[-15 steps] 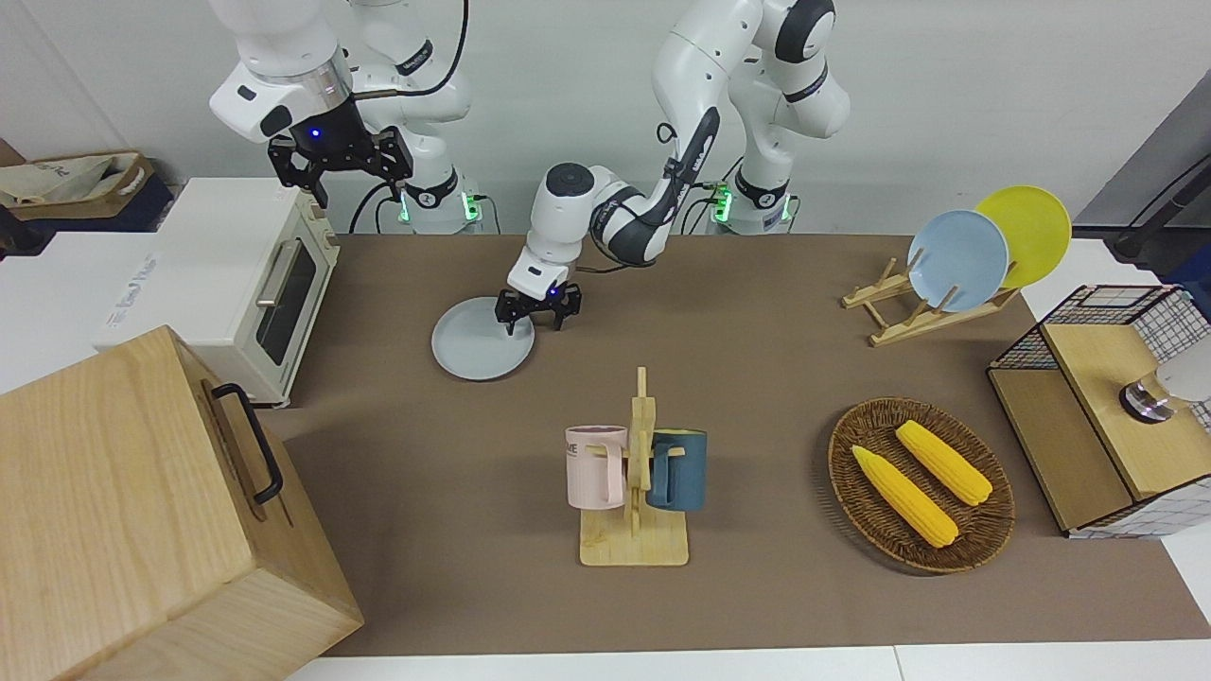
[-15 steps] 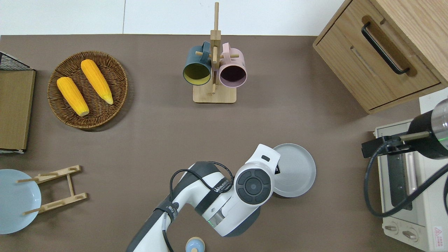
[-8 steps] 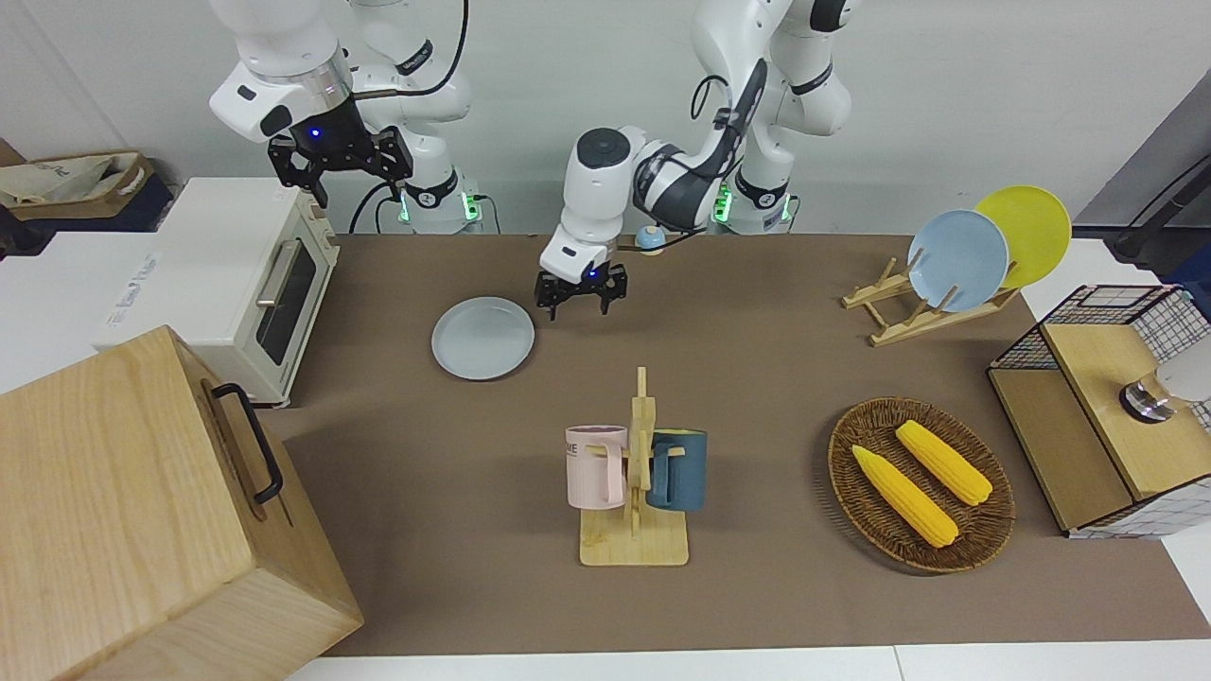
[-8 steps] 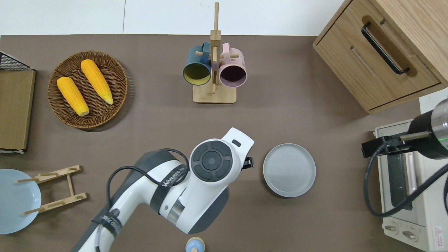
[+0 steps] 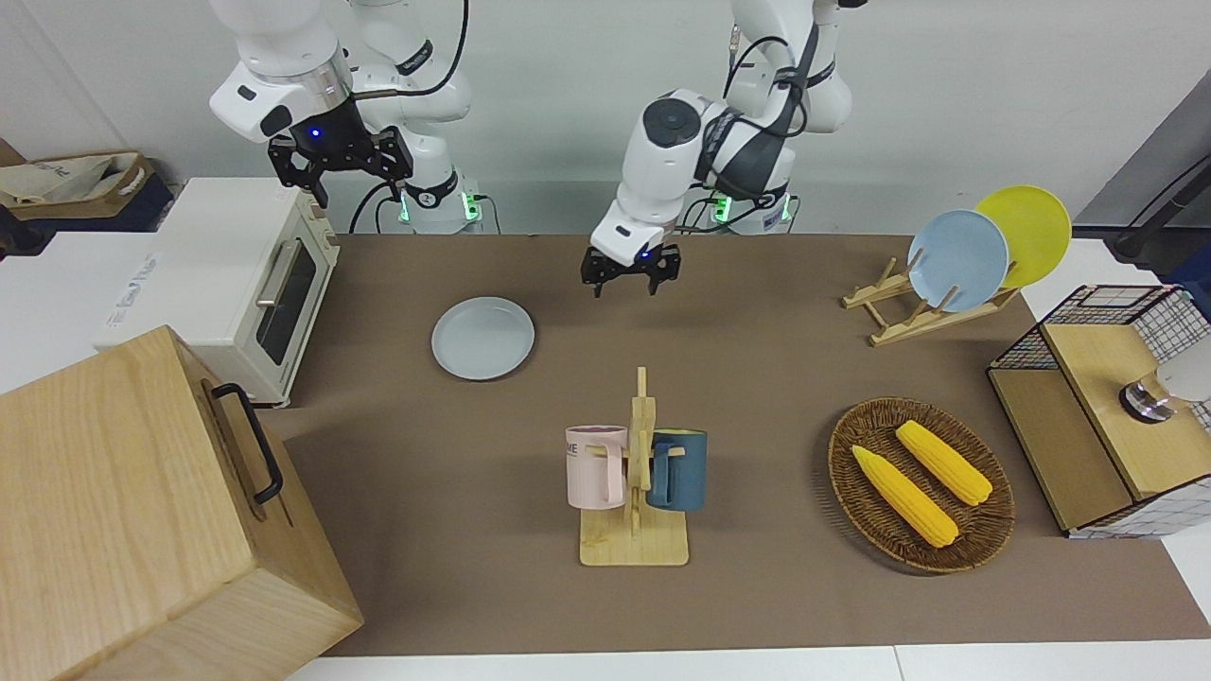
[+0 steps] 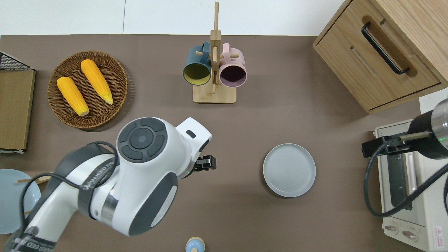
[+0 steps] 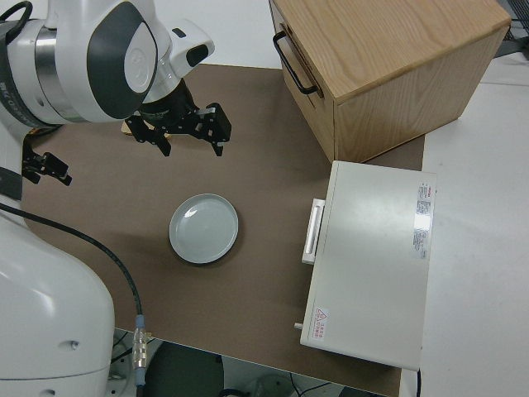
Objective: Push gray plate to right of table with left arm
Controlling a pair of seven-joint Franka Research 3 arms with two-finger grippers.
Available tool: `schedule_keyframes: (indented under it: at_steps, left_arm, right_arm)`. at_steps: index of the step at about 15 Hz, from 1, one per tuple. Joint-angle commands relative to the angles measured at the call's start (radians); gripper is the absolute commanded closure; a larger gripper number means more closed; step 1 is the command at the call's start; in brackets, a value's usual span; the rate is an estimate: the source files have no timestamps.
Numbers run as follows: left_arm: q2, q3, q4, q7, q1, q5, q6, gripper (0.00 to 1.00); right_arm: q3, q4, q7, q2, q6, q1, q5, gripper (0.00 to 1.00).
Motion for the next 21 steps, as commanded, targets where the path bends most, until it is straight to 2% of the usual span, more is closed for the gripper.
schedule_keyframes:
  at_steps: [1, 7, 13, 21]
  left_arm:
    - [-0.064, -0.002, 0.005, 0.139, 0.093, -0.015, -0.114, 0.01]
    - [-0.133, 0.004, 0.022, 0.355, 0.251, 0.003, -0.238, 0.01]
    - [-0.133, 0.004, 0.090, 0.533, 0.368, 0.080, -0.330, 0.01]
    - [-0.129, -0.001, 0.200, 0.693, 0.466, 0.160, -0.402, 0.01]
  right_arm:
    - [0.016, 0.009, 0.012, -0.002, -0.016, -0.019, 0.004, 0.017]
    - [0.016, 0.009, 0.012, -0.002, -0.016, -0.020, 0.004, 0.017]
    - [0.016, 0.009, 0.013, -0.002, -0.016, -0.019, 0.004, 0.017]
    - [0.016, 0.009, 0.013, -0.002, -0.016, -0.019, 0.004, 0.017]
